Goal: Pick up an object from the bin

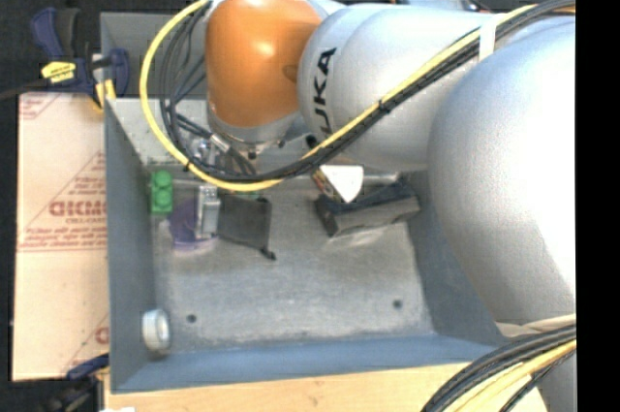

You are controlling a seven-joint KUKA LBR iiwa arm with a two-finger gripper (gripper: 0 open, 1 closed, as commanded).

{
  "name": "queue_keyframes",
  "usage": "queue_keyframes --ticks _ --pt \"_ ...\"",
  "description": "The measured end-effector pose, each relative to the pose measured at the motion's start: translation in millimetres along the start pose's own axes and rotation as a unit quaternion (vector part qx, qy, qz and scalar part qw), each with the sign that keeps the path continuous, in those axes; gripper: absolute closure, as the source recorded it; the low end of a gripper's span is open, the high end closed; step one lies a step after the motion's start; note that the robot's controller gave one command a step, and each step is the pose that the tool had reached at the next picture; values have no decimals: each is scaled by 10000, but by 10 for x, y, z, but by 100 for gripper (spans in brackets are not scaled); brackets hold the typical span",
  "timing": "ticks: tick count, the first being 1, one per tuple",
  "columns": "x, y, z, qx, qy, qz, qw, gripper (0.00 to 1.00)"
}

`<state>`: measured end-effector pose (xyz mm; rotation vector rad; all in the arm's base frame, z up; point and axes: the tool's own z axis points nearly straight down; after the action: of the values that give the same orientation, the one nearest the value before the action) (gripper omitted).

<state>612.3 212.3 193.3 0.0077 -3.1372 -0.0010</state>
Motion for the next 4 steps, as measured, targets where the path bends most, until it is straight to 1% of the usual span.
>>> queue_keyframes --ticks 1,2,3,4 --pt "-15 -11 -55 -9 -38 21 10000 0" --pt "-79 -462 622 -1 -63 -198 9998 0" --pt "-33 -861 1264 16 -9 -702 9975 0" --pt "-124 -818 898 -3 -22 -53 10000 0"
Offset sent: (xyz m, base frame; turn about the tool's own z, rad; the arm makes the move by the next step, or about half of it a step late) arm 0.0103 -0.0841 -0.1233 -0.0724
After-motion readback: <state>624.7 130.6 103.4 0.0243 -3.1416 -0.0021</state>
